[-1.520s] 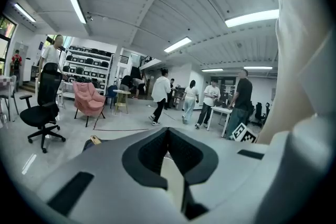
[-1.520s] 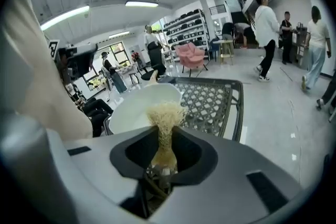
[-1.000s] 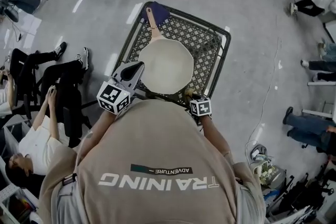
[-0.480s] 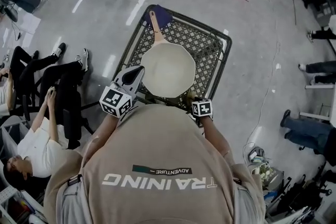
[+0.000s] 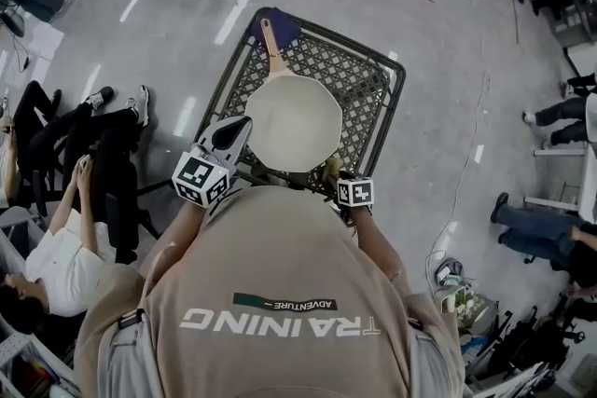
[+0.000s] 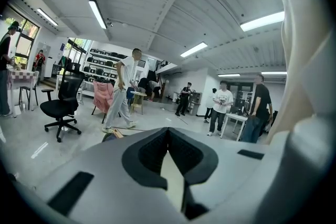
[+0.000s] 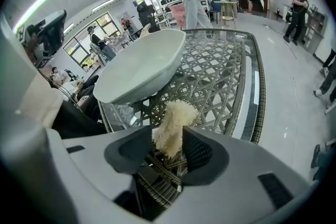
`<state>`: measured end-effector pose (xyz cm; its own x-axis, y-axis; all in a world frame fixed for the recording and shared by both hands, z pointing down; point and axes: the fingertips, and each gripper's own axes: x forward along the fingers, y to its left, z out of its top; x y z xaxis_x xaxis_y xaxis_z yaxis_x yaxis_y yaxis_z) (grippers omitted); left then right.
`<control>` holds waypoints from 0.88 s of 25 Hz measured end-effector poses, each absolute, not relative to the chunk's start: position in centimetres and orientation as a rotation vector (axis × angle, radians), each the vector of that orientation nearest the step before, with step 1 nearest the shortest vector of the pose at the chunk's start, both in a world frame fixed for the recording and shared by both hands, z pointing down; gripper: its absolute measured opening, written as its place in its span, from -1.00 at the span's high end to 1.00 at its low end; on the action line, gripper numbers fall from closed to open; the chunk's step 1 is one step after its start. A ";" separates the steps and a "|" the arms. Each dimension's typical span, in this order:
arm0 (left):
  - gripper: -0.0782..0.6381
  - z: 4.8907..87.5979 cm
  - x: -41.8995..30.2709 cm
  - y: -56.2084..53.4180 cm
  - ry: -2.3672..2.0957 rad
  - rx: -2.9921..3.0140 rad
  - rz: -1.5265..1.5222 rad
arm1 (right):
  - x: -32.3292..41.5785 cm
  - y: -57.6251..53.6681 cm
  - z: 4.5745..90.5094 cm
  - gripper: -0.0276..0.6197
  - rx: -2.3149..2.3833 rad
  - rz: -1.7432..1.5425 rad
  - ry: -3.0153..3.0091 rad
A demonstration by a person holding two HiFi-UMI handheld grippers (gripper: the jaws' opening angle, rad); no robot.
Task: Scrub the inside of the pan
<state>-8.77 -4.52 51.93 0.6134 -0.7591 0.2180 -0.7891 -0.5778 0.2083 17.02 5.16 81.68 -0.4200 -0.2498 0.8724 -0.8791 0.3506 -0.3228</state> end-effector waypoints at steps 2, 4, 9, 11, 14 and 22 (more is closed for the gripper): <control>0.73 52.1 -8.6 -4.4 -1.251 2.560 0.148 | 17.1 5.5 81.6 0.34 0.994 1.066 -1.876; 0.73 52.2 -8.5 -4.3 -1.245 2.560 0.143 | 17.2 5.6 81.4 0.34 1.006 1.064 -1.884; 0.73 52.9 -8.5 -4.3 -1.224 2.556 0.134 | 16.7 4.7 79.2 0.34 1.051 1.028 -1.990; 0.73 53.2 -8.5 -4.4 -1.212 2.558 0.128 | 16.6 3.9 77.9 0.35 1.075 1.001 -2.044; 0.73 53.4 -8.4 -4.7 -1.197 2.564 0.121 | 16.9 2.7 75.6 0.50 1.113 0.953 -2.102; 0.73 53.4 -7.9 -6.0 -1.138 2.620 0.138 | 16.6 -1.5 68.3 0.80 1.229 0.767 -2.297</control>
